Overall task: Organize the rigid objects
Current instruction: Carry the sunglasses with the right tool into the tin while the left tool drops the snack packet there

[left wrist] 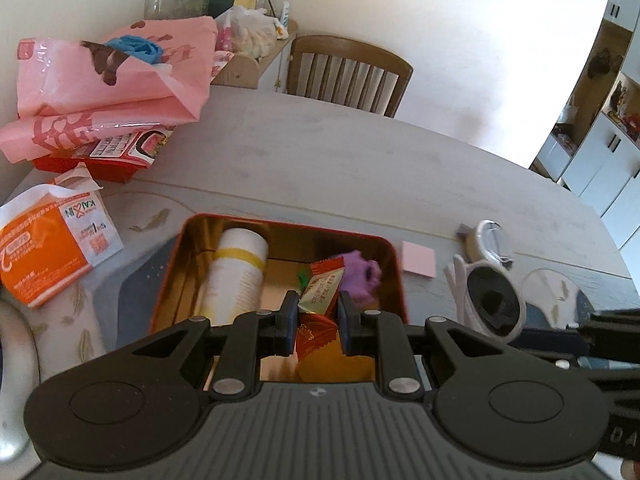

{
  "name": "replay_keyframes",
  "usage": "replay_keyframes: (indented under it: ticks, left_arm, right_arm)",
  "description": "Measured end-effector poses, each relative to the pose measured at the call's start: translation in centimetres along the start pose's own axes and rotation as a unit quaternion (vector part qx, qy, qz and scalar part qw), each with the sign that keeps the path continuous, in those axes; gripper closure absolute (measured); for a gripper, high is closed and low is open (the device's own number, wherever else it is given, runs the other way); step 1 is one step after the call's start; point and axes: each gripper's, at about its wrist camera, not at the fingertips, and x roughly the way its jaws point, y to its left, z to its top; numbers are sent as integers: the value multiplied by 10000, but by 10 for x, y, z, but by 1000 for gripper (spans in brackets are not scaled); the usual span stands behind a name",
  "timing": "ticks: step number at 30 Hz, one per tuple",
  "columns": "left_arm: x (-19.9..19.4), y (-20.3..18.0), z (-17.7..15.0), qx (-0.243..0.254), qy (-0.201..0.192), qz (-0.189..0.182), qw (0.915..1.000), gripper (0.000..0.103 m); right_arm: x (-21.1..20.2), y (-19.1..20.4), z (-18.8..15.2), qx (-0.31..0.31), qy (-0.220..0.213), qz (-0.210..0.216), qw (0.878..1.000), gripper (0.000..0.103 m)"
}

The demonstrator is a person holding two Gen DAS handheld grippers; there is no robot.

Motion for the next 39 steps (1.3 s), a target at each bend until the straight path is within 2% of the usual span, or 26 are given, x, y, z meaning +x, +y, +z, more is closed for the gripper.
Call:
replay_keyframes:
  ticks: [13, 23, 33, 39]
  left_arm:
    - [46, 27, 37, 90, 177, -207, 9996, 83]
    - [75, 20, 32, 483, 524, -425, 9966, 83]
    - [99, 20, 24, 612, 766, -396, 9944, 83]
    - [105, 16, 21, 744, 880, -327, 9928, 83]
  right_arm:
    - [54, 39, 14, -89, 508, 132, 9986, 82]
    - [85, 55, 11, -355, 808, 212, 9959, 82]
    - [89, 73, 5, -985, 666, 108, 9928, 81]
    - [87, 69, 4, -924, 652, 123, 9935, 80]
